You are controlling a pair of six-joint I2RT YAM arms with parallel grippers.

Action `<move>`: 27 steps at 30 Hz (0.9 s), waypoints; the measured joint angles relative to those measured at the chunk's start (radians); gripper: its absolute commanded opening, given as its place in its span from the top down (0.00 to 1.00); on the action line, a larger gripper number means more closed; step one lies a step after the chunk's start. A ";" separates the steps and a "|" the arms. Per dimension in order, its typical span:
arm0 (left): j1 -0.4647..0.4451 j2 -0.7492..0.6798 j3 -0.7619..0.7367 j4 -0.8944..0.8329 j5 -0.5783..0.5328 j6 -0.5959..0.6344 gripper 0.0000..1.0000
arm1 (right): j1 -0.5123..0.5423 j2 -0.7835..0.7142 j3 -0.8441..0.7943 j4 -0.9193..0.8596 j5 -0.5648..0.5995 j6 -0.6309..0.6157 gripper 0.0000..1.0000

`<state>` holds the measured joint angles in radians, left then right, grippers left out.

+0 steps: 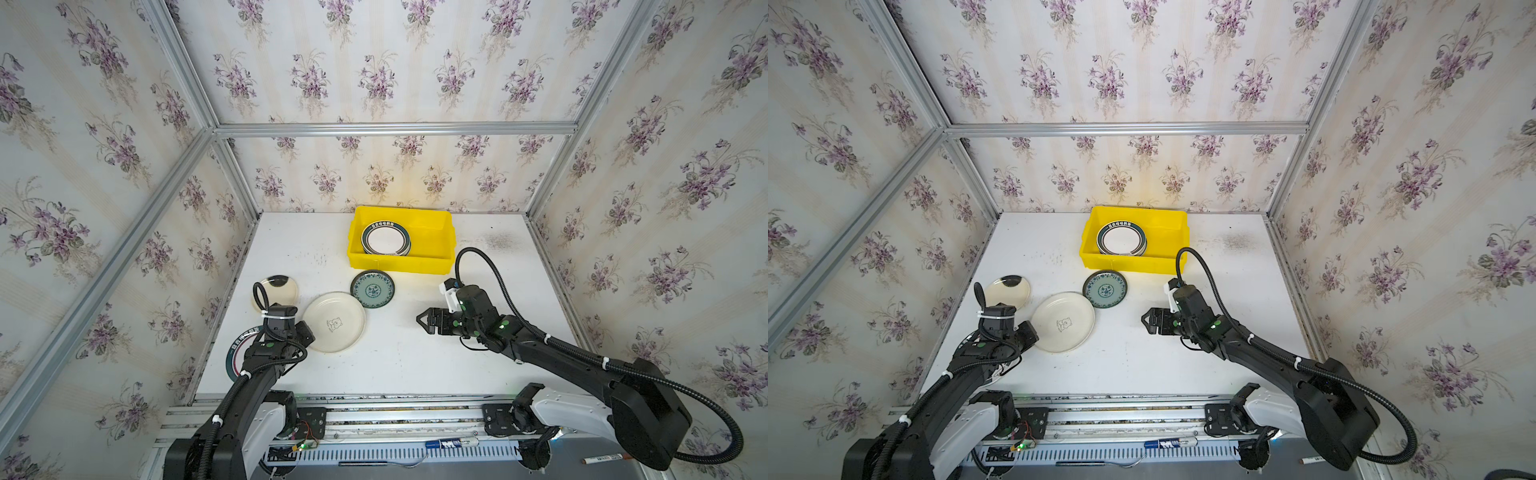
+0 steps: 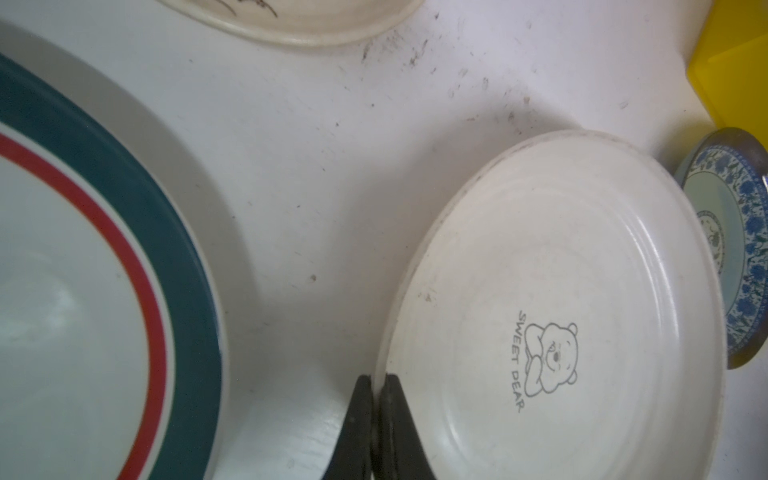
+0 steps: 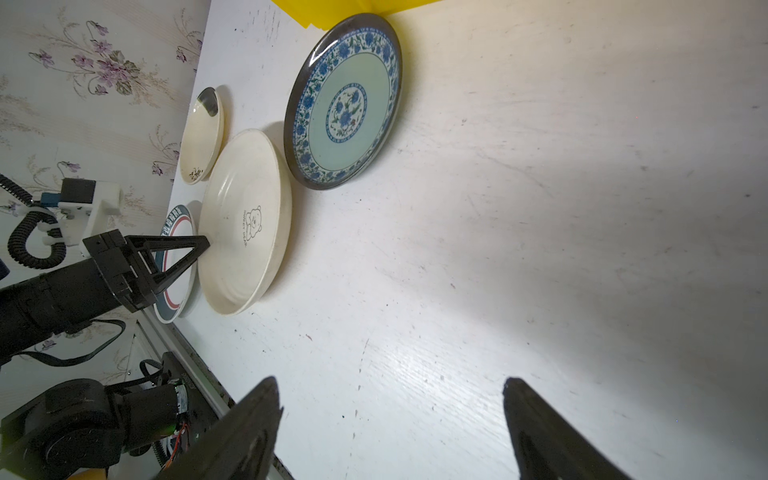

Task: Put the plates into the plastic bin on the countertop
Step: 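Lower the left gripper onto the cream 'Sweet Bear' plate's edge and close it, then lift the bear plate with the left gripper and carry it to the bin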

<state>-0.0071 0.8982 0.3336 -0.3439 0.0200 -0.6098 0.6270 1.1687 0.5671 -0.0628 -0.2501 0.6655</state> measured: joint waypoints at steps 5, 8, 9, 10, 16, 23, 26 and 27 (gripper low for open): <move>0.000 -0.003 0.000 0.000 0.003 0.000 1.00 | -0.004 -0.003 0.000 0.000 0.000 0.010 0.13; 0.000 -0.018 0.000 0.000 0.011 0.000 1.00 | -0.007 -0.011 -0.001 0.000 0.000 0.010 0.13; 0.000 -0.026 0.000 0.000 0.015 0.000 1.00 | -0.008 -0.014 -0.005 0.002 0.000 0.011 0.13; 0.000 -0.038 0.002 -0.001 0.020 0.000 1.00 | -0.009 -0.019 -0.008 0.000 0.000 0.011 0.13; 0.000 -0.119 0.033 -0.009 0.057 -0.002 1.00 | -0.018 -0.059 -0.032 0.006 0.001 0.018 0.11; -0.014 -0.158 0.126 -0.039 0.087 -0.014 1.00 | -0.018 -0.140 -0.065 0.016 0.026 0.006 0.09; -0.032 -0.132 0.194 -0.044 0.086 -0.021 1.00 | -0.018 -0.173 -0.085 0.031 0.037 -0.005 0.07; -0.042 -0.116 0.220 -0.043 0.085 -0.023 1.00 | -0.018 -0.183 -0.093 0.035 0.045 -0.007 0.07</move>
<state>-0.0486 0.7822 0.5537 -0.3874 0.1047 -0.6327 0.6086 0.9852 0.4744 -0.0277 -0.2047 0.6586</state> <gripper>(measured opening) 0.074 0.924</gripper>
